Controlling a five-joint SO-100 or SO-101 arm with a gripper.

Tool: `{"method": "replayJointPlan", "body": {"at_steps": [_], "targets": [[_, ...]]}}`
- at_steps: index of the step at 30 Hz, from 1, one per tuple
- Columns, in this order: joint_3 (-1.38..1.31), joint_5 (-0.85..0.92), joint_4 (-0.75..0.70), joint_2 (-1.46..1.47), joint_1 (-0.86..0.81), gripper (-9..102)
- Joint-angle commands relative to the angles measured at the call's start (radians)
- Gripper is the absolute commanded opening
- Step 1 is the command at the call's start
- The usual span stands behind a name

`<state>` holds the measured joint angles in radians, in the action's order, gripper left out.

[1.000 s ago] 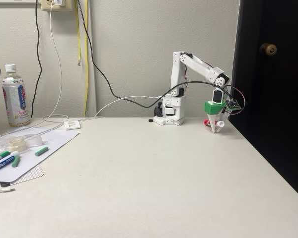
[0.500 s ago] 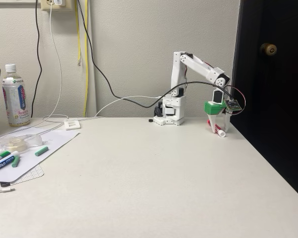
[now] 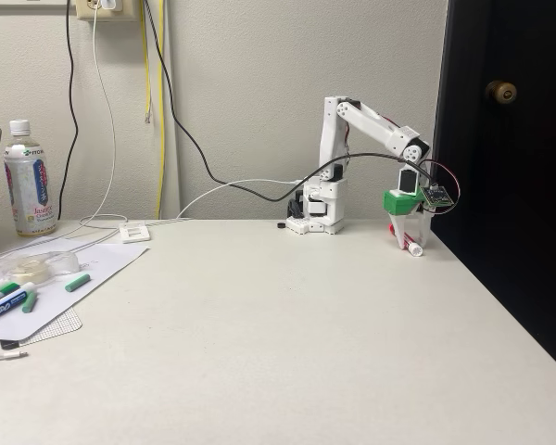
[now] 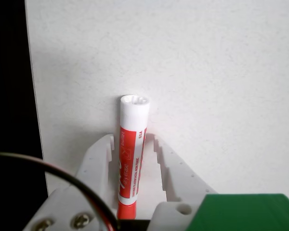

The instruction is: Pick up the red marker.

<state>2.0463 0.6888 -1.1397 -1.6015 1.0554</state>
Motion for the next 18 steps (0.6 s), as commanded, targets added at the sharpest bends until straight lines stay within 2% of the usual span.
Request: {"method": "replayJointPlan", "body": {"at_steps": [1, 18], "targets": [[-0.031, 0.008, -0.005, -0.044, -0.006, 15], [-0.037, 0.018, -0.008, -0.078, -0.017, 2]]}}
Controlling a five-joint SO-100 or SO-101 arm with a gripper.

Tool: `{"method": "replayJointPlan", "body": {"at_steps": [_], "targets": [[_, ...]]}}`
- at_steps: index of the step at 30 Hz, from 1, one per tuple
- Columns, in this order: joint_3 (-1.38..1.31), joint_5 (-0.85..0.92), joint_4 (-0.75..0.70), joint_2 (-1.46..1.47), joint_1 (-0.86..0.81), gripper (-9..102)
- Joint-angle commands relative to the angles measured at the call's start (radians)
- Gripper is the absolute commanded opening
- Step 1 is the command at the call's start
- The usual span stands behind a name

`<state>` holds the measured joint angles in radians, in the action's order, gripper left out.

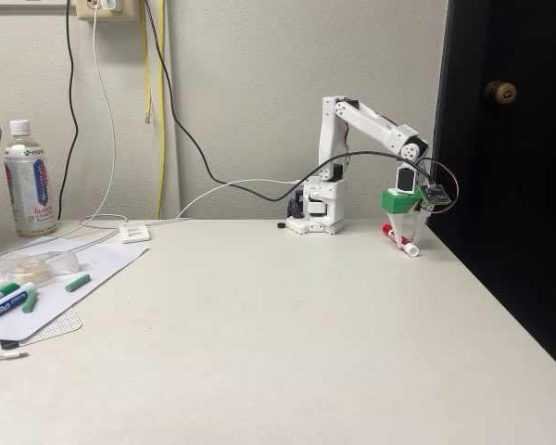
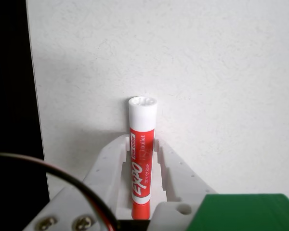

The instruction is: Pick up the red marker.

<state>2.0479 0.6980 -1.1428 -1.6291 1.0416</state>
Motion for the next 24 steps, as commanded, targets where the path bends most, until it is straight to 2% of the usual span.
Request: {"method": "replayJointPlan", "body": {"at_steps": [1, 10, 24], "targets": [[-0.038, 0.011, -0.005, -0.049, -0.005, 2], [-0.051, 0.006, -0.006, -0.064, -0.015, 0], [-0.413, -0.037, -0.299, -0.055, -0.046, 0]]}}
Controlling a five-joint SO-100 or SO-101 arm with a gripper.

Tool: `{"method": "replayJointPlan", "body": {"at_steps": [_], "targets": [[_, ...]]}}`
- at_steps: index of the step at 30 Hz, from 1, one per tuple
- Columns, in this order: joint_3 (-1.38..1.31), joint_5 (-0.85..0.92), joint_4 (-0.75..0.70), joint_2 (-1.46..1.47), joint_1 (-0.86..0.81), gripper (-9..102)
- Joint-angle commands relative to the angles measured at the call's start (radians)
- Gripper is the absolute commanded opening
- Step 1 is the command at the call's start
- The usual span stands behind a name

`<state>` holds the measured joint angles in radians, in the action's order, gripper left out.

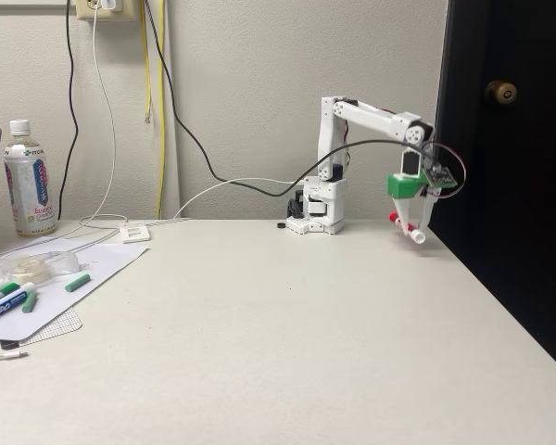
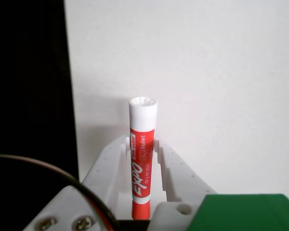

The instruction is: Pick up the red marker.

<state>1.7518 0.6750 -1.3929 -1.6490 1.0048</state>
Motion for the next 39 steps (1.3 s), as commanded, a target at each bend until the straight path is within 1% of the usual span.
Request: {"method": "replayJointPlan", "body": {"at_steps": [1, 8, 15, 23, 30, 39], "targets": [[-0.14, -0.023, -0.063, -0.034, -0.015, 0], [-0.293, -0.1, -0.123, -0.043, -0.063, 0], [-0.518, -0.183, -0.199, -0.038, -0.127, 0], [-0.741, -0.291, -0.275, -0.049, -0.256, 0], [-0.769, -0.345, -0.255, -0.123, -0.383, 0], [-0.769, -0.466, -0.21, -0.212, -0.555, 0]]}}
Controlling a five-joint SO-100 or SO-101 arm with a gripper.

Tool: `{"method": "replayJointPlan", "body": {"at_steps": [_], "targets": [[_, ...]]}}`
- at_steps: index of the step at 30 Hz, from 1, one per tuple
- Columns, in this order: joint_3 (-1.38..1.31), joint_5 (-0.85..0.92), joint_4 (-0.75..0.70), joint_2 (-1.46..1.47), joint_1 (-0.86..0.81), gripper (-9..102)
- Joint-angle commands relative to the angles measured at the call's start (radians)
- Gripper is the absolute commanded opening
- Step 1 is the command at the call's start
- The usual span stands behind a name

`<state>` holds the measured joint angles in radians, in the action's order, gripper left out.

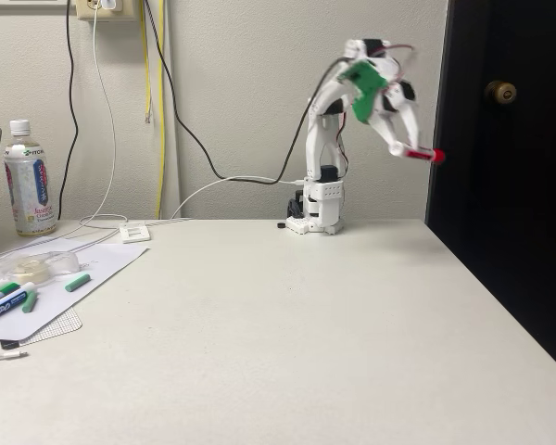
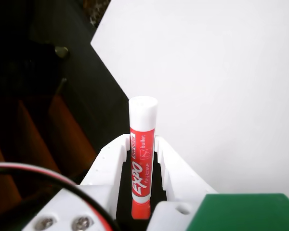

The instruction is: Pick up the red marker.

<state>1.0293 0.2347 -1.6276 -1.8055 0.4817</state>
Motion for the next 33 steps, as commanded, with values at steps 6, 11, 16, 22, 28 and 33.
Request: {"method": "replayJointPlan", "body": {"at_steps": [6, 11, 16, 22, 28, 33], "targets": [[-0.046, -0.067, 0.037, -0.095, -0.135, 0], [-0.046, -0.135, 0.048, -0.118, -0.202, 0], [-0.037, -0.227, 0.041, -0.138, -0.255, 0], [-0.031, -0.258, -0.008, -0.166, -0.31, 0], [0.221, -0.276, 0.083, -0.371, -0.327, 0], [0.491, -0.276, 0.201, -0.575, -0.33, 0]]}}
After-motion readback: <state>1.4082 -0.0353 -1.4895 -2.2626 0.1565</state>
